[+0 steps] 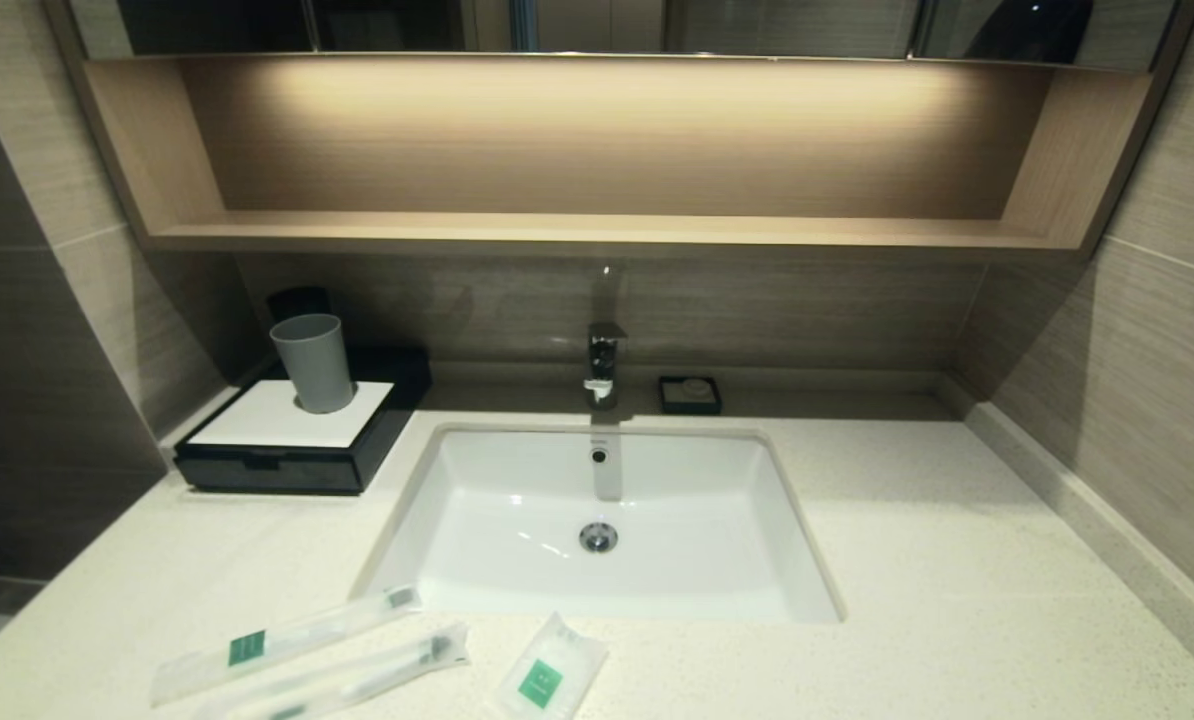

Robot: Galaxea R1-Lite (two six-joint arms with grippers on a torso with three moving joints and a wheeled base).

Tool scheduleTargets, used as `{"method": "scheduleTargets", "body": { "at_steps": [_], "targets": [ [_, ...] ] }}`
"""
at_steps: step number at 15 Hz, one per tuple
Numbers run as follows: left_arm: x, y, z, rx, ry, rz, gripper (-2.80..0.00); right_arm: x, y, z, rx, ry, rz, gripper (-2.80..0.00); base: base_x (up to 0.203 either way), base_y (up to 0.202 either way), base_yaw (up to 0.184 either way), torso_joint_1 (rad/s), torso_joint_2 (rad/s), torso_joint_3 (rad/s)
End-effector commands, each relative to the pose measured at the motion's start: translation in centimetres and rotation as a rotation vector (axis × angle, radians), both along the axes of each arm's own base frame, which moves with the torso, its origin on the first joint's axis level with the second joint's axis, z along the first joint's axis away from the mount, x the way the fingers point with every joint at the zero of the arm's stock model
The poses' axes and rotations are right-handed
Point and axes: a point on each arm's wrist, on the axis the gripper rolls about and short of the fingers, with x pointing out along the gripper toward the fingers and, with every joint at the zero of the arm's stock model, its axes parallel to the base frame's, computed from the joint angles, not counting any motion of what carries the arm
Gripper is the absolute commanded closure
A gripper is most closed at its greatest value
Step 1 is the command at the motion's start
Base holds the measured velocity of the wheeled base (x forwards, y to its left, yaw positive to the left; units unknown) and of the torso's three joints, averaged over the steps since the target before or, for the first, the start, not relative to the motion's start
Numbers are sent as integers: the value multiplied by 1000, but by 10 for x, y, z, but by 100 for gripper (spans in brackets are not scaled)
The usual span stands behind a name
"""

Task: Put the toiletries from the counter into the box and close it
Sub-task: Open the drawer

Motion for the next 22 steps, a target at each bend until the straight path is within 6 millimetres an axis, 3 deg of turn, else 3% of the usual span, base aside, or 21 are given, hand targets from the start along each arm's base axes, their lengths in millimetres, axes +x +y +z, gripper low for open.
{"method": "scheduleTargets", "body": {
  "at_steps": [1,6,11,14,16,20,22],
  "targets": [
    [-4,0,8,1,-28,-1,0,0,0,0,-1,1,0,0,0,0,0,0,0,0],
    [-14,0,20,3,-38,-11,0,0,0,0,-1,2,0,0,0,0,0,0,0,0],
    [-37,-1,54,6,-139,-29,0,0,0,0,-1,1,0,0,0,0,0,0,0,0],
    [-37,-1,64,7,-116,-33,0,0,0,0,-1,1,0,0,0,0,0,0,0,0],
    [-20,-1,79,1,-48,-24,0,0,0,0,-1,2,0,0,0,0,0,0,0,0],
    [39,-1,116,-33,111,8,0,0,0,0,-1,2,0,0,0,0,0,0,0,0],
    [63,0,124,-39,174,33,0,0,0,0,-1,1,0,0,0,0,0,0,0,0]
  ]
}}
